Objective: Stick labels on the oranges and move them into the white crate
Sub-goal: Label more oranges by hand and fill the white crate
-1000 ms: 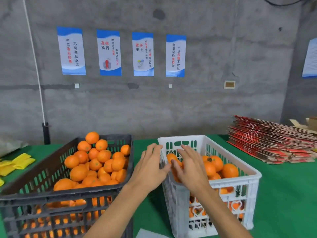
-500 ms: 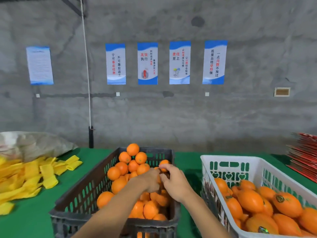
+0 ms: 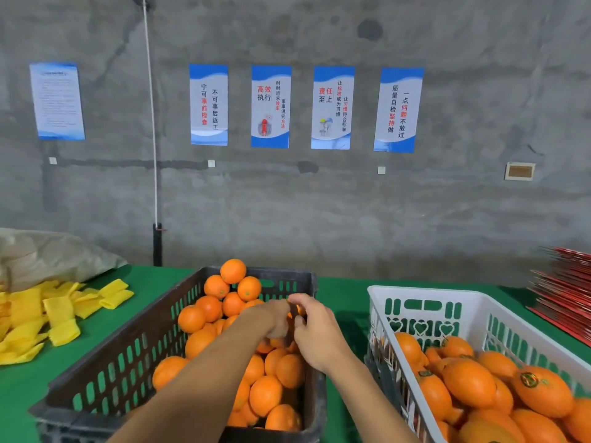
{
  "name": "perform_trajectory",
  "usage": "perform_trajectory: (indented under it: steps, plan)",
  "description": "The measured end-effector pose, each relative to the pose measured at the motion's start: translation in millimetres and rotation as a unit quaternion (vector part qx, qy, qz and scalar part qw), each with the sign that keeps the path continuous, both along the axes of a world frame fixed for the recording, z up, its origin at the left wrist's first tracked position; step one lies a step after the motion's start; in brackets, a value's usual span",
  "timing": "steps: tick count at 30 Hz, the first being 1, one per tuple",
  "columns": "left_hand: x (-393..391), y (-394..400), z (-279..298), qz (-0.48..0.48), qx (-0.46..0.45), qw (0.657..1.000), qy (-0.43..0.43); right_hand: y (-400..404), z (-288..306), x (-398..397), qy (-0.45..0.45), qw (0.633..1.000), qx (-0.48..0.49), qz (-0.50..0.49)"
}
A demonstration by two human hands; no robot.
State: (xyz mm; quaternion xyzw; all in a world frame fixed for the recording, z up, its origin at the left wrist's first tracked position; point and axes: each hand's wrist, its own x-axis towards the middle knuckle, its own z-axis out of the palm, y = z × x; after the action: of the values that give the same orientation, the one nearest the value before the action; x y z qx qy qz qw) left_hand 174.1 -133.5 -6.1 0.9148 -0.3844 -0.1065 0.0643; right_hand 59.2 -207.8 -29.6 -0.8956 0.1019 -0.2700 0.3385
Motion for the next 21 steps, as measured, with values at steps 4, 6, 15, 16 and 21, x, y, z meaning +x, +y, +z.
perform_trajectory:
  steps: [4,6,15,16,21]
  plan:
    - [-40.2,29.6,39.8,-0.049,-0.182,0.979,-0.076,6.4,8.4,-21.4,-0.093,0.995,0.007,-0.018]
    - [-67.4,48.5,47.8,-0.072,-0.273,0.955,-0.089,14.0,15.5,-43.9,-0.162,0.986,0.028,-0.008]
    - [-214.2,55.3,13.0,-0.08,-0.481,0.866,-0.109,27.4,-2.2,-184.3,-0.329,0.943,0.048,-0.033]
    - [-227.3,52.2,-1.2,-0.084,-0.481,0.868,-0.094,25.4,-14.7,-199.2,-0.328,0.943,0.047,-0.042]
    - [-250.9,40.2,-89.1,-0.09,-0.451,0.888,-0.017,15.7,-93.4,-238.3,-0.267,0.96,0.064,-0.06]
